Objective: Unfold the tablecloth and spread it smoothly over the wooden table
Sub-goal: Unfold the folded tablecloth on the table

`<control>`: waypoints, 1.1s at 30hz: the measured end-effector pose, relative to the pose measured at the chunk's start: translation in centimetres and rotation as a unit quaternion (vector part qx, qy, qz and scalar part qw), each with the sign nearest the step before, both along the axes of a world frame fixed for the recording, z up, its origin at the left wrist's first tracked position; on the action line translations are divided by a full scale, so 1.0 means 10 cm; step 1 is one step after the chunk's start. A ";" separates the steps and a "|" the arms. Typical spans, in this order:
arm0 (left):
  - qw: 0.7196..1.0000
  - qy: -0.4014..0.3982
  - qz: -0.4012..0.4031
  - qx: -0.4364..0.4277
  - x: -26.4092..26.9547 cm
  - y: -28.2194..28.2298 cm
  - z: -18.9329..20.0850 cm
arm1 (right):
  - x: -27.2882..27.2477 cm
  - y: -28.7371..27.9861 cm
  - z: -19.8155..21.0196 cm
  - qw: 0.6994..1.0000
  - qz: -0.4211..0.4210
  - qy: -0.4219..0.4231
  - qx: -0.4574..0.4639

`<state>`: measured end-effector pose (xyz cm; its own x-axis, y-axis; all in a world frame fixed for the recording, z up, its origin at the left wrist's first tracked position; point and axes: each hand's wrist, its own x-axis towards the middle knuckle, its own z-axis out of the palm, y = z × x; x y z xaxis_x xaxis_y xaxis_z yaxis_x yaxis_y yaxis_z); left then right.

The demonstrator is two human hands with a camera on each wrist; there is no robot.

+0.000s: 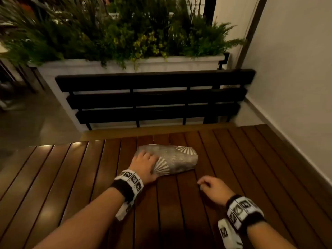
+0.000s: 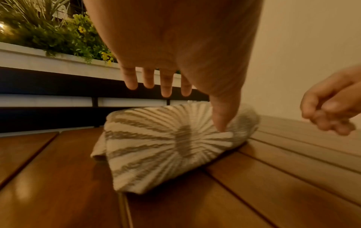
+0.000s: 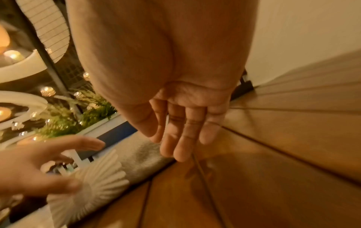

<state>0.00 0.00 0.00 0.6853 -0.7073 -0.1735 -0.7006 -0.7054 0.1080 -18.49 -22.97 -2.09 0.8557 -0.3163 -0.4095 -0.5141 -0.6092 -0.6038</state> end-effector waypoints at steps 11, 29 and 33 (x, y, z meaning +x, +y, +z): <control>0.990 0.055 0.041 0.121 0.40 -0.47 -0.11 | 1.25 0.27 -0.20 0.968 -0.151 -0.045 0.195; 0.824 0.380 0.368 -0.206 -0.03 -0.30 -0.47 | 1.31 0.40 -0.19 0.996 0.018 0.001 0.087; 0.739 0.478 0.386 -0.276 0.06 -0.06 -0.41 | 1.30 0.45 -0.16 0.990 0.075 0.026 0.121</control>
<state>0.62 -0.61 -4.11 0.6721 -0.3140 -0.6706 0.4698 -0.5192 0.7139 -5.53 -18.51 -3.67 0.8611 -0.0753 -0.5029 -0.4638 -0.5220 -0.7159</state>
